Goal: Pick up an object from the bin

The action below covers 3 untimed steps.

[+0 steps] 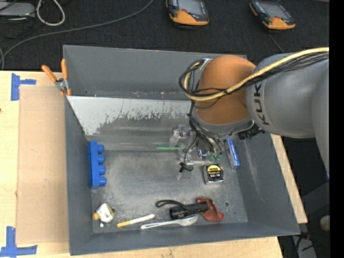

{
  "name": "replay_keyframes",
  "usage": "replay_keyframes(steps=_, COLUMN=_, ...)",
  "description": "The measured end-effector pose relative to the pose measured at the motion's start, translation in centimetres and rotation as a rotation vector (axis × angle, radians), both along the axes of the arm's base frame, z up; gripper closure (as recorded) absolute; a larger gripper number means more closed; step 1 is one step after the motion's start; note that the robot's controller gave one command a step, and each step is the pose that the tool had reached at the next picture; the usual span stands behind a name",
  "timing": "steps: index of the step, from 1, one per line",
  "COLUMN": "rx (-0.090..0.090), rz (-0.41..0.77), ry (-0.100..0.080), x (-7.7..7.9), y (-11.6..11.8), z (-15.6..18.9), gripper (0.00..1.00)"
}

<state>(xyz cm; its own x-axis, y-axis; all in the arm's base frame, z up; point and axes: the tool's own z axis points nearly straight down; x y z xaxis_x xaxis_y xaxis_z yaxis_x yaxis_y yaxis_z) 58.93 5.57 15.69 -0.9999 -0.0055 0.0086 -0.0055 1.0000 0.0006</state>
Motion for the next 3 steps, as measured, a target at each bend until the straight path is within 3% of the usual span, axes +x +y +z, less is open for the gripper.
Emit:
replay_keyframes(steps=1, rx=0.000, rz=-0.002, ry=-0.007, x=0.2, y=0.0, z=0.5, gripper=0.00)
replay_keyframes(steps=2, rx=0.001, rz=0.167, ry=-0.010, x=-3.2, y=-0.8, z=-5.3, gripper=0.00)
replay_keyframes(steps=3, rx=0.002, rz=0.213, ry=-0.005, x=-5.4, y=-0.8, z=-3.2, gripper=0.00)
